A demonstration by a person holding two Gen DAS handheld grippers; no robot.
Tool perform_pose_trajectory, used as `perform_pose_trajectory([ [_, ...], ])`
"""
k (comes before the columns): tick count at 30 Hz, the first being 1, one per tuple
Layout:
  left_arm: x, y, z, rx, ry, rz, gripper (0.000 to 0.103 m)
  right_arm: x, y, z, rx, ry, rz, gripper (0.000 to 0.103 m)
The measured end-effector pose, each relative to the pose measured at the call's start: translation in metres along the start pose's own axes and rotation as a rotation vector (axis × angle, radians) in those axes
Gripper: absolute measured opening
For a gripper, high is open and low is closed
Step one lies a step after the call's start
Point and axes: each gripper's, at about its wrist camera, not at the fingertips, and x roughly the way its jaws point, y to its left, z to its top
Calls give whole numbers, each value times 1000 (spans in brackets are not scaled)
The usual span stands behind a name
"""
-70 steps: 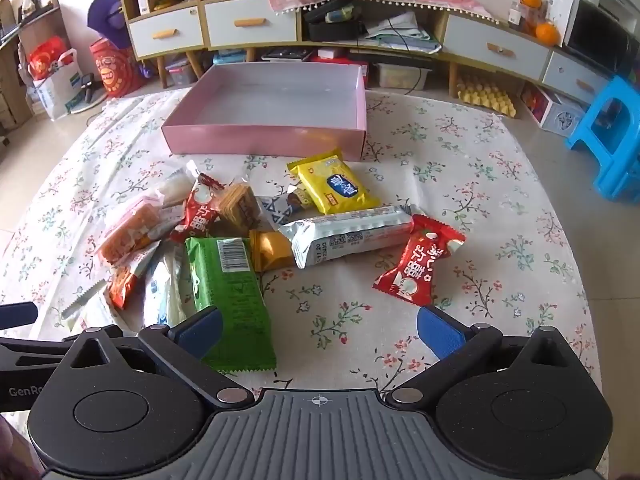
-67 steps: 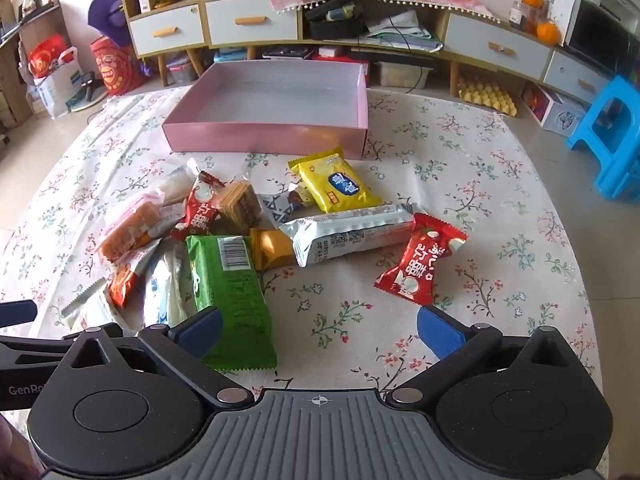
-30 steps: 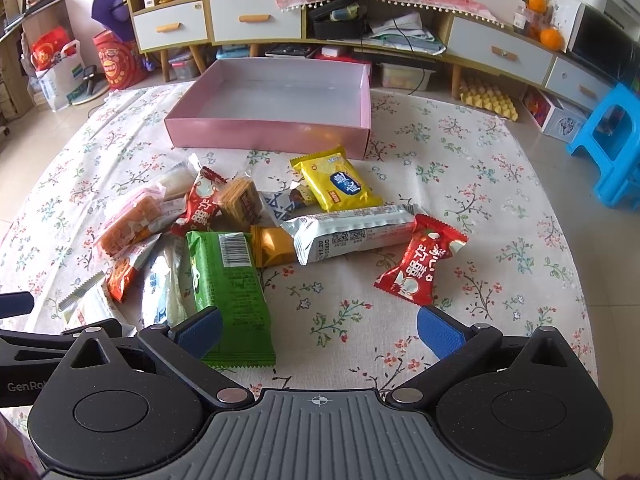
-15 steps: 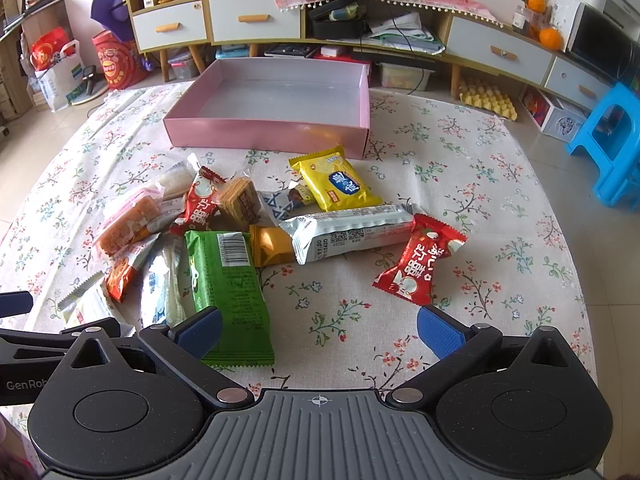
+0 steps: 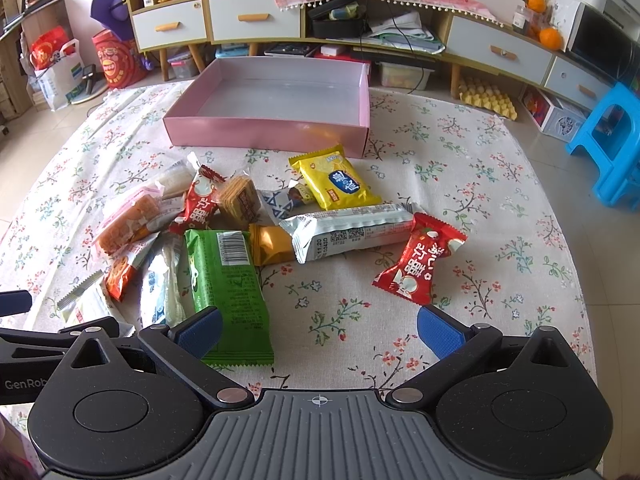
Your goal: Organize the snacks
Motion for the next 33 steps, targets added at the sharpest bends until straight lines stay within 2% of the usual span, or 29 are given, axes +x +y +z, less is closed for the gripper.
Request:
perform_pose_trajectory([
  [26,0,0,0,0,-1,-1,103,1,-1,0,3,2,-2,103],
  [33,-1,3,4,3,-24,-5,103,8,-11,0,31,24,16,103],
])
